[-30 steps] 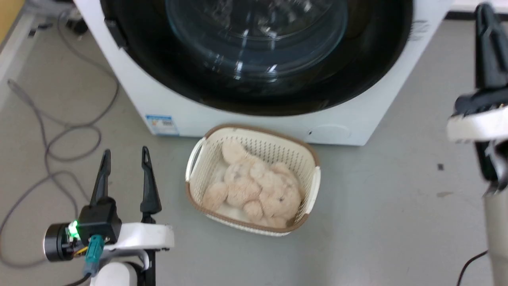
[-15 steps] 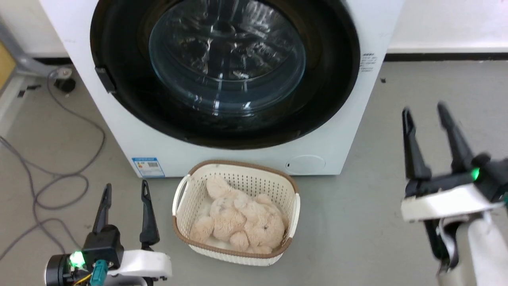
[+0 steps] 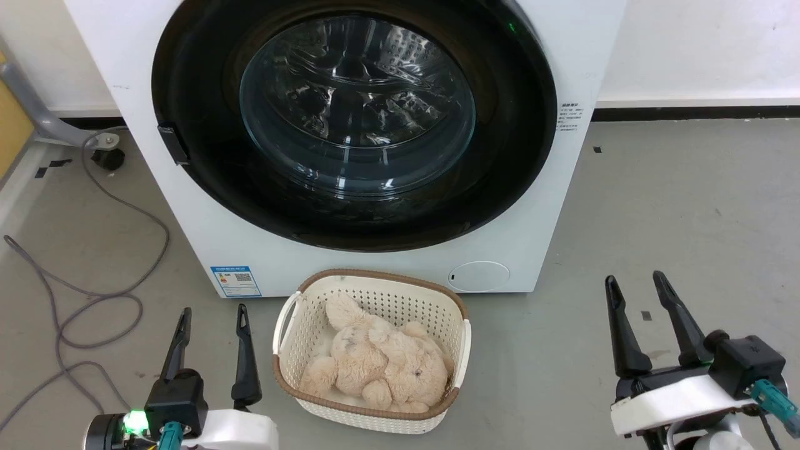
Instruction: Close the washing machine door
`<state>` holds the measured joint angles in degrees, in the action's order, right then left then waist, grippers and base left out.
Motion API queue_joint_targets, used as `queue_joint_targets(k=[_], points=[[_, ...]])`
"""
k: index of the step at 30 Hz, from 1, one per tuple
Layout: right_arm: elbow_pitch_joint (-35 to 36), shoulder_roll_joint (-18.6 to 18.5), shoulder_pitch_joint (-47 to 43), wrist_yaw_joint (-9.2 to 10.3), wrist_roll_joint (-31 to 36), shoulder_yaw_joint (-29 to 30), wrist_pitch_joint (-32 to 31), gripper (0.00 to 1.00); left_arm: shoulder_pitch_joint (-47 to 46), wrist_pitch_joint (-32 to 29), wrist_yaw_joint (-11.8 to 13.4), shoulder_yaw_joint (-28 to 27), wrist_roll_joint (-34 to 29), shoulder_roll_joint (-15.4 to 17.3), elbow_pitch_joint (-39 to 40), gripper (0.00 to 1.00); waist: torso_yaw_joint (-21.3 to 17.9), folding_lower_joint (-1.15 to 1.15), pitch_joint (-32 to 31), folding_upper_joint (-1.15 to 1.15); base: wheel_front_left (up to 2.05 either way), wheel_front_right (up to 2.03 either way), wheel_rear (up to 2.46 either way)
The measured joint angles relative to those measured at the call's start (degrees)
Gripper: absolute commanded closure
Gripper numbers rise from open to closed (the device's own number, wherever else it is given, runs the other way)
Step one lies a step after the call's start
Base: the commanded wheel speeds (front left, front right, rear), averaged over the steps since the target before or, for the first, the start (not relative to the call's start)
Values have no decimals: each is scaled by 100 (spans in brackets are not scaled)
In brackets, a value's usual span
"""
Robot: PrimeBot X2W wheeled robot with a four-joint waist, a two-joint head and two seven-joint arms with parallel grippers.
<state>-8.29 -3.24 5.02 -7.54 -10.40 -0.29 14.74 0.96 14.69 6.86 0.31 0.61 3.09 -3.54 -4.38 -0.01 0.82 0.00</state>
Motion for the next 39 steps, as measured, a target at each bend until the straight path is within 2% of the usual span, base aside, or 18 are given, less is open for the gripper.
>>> queue_joint_targets(k=[4, 5, 39], points=[[-1, 2, -73, 0, -100, -5, 0, 0, 0, 0, -49, 13, 3, 0, -19, 0, 28, 0, -16, 0, 0, 0, 0], [-1, 3, -90, 0, -114, -4, 0, 100, 0, 0, -69, 14, 16, 1, -31, 100, 37, 0, -19, 0, 0, 0, 0], [149, 2, -105, 0, 134, 0, -349, 100, -2, -324, -201, 20, 5, -14, 34, 100, 138, 0, -37, 0, 0, 0, 0]])
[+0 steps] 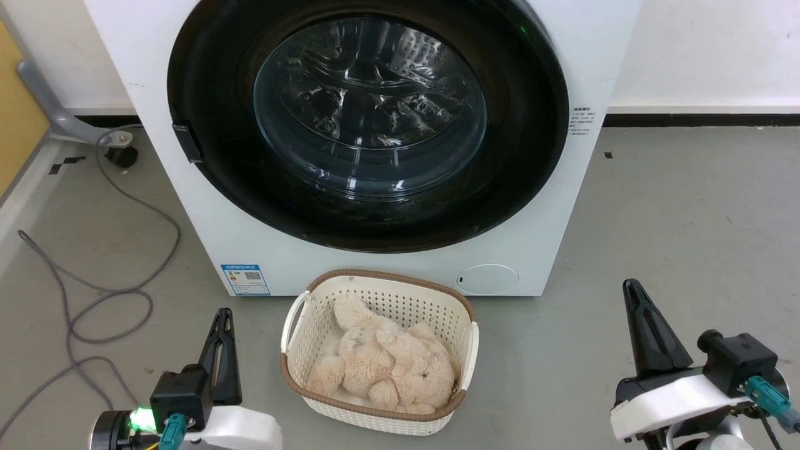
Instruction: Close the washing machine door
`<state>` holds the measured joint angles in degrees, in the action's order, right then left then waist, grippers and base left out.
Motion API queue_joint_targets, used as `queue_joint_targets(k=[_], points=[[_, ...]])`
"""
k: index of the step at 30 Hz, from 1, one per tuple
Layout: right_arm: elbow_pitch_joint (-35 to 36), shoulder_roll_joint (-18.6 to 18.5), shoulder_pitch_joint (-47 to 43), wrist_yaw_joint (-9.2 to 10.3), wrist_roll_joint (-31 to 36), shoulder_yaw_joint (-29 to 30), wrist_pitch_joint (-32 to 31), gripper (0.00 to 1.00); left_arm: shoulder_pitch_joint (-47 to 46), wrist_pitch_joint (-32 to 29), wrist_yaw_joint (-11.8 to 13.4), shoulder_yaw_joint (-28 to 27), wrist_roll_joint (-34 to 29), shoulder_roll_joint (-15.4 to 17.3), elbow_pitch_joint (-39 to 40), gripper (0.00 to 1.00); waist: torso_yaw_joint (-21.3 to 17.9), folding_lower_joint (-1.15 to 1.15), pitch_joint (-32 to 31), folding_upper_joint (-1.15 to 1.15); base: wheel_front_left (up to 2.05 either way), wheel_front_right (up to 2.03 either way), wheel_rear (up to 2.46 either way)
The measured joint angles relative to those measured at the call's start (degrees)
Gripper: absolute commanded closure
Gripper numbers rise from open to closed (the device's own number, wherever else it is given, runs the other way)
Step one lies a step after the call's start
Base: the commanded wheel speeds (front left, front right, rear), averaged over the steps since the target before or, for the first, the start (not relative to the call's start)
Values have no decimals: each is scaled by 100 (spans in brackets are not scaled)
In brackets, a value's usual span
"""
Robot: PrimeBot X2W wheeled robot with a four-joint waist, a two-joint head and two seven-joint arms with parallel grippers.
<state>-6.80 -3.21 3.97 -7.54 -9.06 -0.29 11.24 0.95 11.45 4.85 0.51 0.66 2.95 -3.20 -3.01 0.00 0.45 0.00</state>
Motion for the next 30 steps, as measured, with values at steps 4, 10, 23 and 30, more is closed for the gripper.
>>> queue_joint_targets(k=[4, 10, 23, 30], points=[[24, 0, -1, 0, 14, 0, -40, 100, 0, -60, -10, -2, -4, 0, 10, 100, 12, 0, -2, 0, 0, 0, 0], [65, 0, -5, 0, 63, 2, -111, 100, -1, -135, -49, -2, -5, -1, 27, 100, 31, 0, -4, 0, 0, 0, 0], [162, 0, -66, 0, 174, 3, -259, 100, -1, -286, -101, -10, -5, -1, 74, 100, 72, 0, -11, 0, 0, 0, 0], [198, 0, -109, 0, 226, 7, -331, 100, -2, -357, -151, -12, -7, -2, 99, 100, 94, 1, -14, 0, 0, 0, 0]])
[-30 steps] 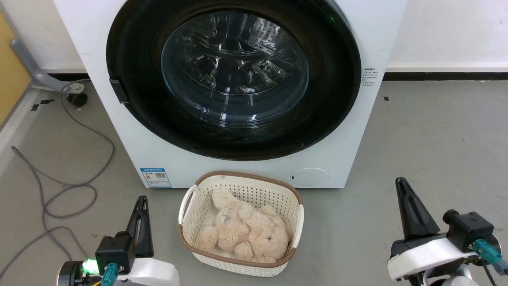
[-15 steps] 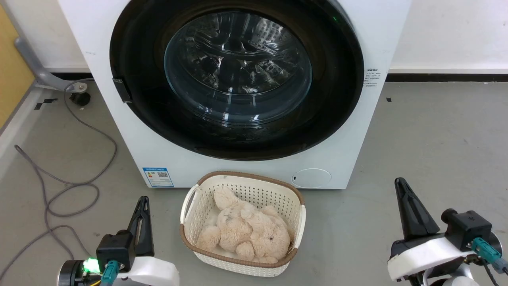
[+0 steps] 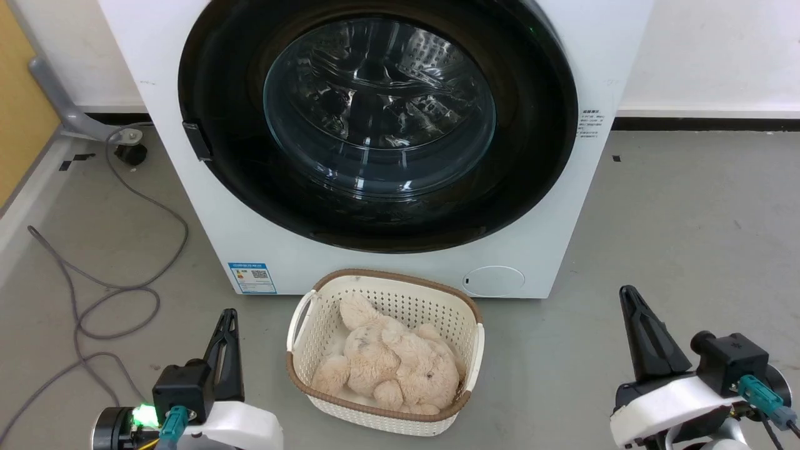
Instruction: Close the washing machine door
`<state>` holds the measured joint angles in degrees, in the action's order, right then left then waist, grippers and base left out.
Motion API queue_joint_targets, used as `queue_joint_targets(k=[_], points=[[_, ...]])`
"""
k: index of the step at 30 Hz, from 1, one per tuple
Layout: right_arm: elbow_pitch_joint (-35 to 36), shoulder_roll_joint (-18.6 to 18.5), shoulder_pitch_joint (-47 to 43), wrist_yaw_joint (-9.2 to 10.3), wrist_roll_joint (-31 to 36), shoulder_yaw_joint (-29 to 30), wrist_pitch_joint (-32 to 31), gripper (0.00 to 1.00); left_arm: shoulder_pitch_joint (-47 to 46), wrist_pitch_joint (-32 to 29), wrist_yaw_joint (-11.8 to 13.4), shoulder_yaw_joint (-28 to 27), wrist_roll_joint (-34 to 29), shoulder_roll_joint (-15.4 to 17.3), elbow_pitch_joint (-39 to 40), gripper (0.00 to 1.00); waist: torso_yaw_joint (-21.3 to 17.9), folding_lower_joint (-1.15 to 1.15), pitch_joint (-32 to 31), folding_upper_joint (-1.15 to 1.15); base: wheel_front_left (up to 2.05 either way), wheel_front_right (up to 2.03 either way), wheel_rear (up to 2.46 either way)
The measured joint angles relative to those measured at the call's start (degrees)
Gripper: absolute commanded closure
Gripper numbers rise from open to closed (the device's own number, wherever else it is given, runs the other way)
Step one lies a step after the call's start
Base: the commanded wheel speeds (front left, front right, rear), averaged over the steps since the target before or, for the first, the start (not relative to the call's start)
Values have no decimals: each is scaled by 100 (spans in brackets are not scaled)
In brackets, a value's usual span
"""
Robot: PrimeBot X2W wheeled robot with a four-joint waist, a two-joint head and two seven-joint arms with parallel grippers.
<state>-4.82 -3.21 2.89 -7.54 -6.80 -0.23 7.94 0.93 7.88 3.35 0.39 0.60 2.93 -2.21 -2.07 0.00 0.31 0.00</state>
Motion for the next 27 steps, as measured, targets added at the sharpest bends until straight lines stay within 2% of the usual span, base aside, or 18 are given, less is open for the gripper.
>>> queue_joint_targets(k=[27], points=[[176, 0, -62, 0, 270, 3, -331, 100, -2, -320, -134, -7, -1, -2, 80, 100, 84, 0, -13, 0, 0, 0, 0]])
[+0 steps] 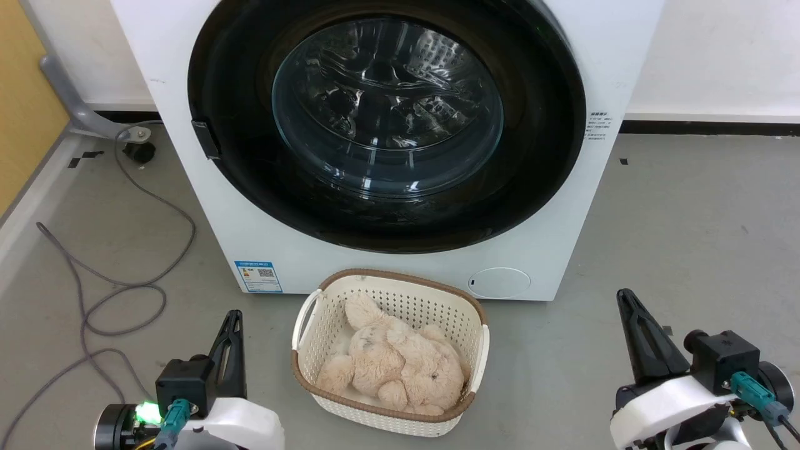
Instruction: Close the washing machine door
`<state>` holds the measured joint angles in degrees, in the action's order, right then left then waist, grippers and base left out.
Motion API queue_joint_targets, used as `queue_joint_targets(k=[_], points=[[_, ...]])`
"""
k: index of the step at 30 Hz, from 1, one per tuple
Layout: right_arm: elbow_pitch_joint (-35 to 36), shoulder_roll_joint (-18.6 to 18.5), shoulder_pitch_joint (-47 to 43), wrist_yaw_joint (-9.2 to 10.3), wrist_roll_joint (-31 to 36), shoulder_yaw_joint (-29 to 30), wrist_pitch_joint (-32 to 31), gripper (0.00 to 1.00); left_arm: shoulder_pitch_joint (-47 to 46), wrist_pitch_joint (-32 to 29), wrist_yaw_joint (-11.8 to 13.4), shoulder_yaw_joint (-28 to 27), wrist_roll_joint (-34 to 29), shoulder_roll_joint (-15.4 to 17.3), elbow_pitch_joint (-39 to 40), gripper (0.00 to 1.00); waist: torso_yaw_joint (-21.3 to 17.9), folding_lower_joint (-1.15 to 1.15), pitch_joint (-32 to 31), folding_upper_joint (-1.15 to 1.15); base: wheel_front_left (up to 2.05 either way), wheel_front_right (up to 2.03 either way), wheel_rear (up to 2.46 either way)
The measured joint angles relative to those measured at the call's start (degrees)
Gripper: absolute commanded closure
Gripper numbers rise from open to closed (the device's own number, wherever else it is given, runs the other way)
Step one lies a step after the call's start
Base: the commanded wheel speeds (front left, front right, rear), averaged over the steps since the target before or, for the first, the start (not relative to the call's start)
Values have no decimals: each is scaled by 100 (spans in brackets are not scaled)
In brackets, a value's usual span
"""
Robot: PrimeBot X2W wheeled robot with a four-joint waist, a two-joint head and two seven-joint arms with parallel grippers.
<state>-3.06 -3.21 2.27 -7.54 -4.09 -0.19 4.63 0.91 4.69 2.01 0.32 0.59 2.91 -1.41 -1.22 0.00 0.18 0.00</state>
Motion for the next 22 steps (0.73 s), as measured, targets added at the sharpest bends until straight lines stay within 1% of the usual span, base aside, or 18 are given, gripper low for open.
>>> queue_joint_targets(k=[11, 22], points=[[66, 0, -58, 0, 91, 1, -112, 100, -1, -122, -26, -2, -8, -1, 30, 100, 35, 0, -5, 0, 0, 0, 0], [149, 1, -66, 0, 221, 3, -249, 100, -3, -261, -104, -7, -8, -2, 64, 100, 69, 0, -10, 0, 0, 0, 0]])
